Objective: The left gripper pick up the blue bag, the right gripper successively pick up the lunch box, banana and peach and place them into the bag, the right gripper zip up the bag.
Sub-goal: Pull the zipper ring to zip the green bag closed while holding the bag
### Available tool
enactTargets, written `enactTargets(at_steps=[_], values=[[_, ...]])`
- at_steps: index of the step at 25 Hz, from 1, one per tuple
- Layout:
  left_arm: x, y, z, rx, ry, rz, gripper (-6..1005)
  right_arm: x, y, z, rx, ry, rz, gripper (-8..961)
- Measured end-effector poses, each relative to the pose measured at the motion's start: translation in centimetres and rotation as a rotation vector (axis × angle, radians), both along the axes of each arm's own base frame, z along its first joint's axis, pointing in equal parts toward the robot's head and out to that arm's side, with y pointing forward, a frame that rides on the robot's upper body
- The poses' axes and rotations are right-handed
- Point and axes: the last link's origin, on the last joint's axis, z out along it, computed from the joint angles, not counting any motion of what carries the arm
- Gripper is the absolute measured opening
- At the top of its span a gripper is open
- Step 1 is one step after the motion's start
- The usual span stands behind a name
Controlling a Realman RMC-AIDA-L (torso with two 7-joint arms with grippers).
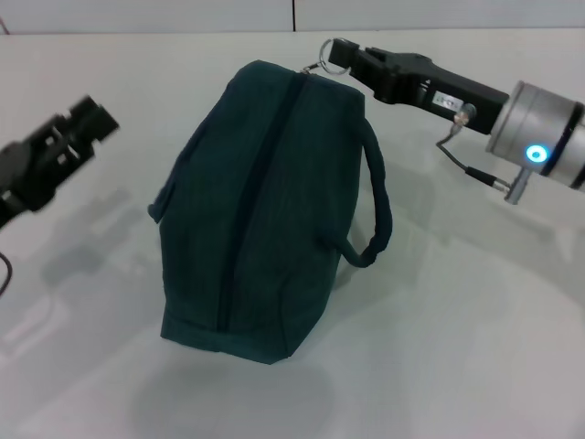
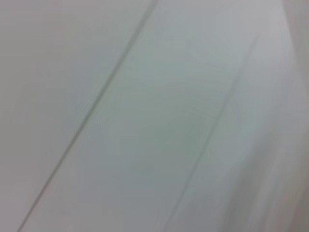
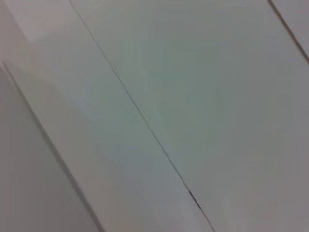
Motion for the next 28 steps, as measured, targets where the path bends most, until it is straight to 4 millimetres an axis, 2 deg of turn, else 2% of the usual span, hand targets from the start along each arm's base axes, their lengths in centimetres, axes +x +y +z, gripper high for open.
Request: enactTargets(at_steps=[3, 7, 11, 17, 24, 28], values=[[0.5, 1.7, 0.4, -0.028, -0.032, 0.026, 490, 0.3, -0.3, 0.1, -0.003, 0.01, 0.0, 11], [2.1, 4.7, -0.2, -0.113, -0.034, 0.036, 654, 1.0, -1.0, 0.4, -0.002, 0.026, 0.005, 11], [3.8, 7.4, -1.3, -0.211, -0.027, 0.059, 742, 1.0, -1.3, 0.4, -0.004, 0.035, 0.014, 11], [7.0, 9.8, -3.1, -0.391, 0.023, 0.023, 873, 0.9, -1.3, 0.6, 0.002, 0.049, 0.022, 11], [7.9, 11.0, -2.1, -0.519, 0.121, 0.094, 891, 0.8, -1.3, 0.8, 0.01, 0.056, 0.031, 10], [7.9, 11.1, -2.4, -0.559, 0.147, 0.121, 889, 0.7, -1.4, 0.9, 0.011, 0.063, 0.039, 10]])
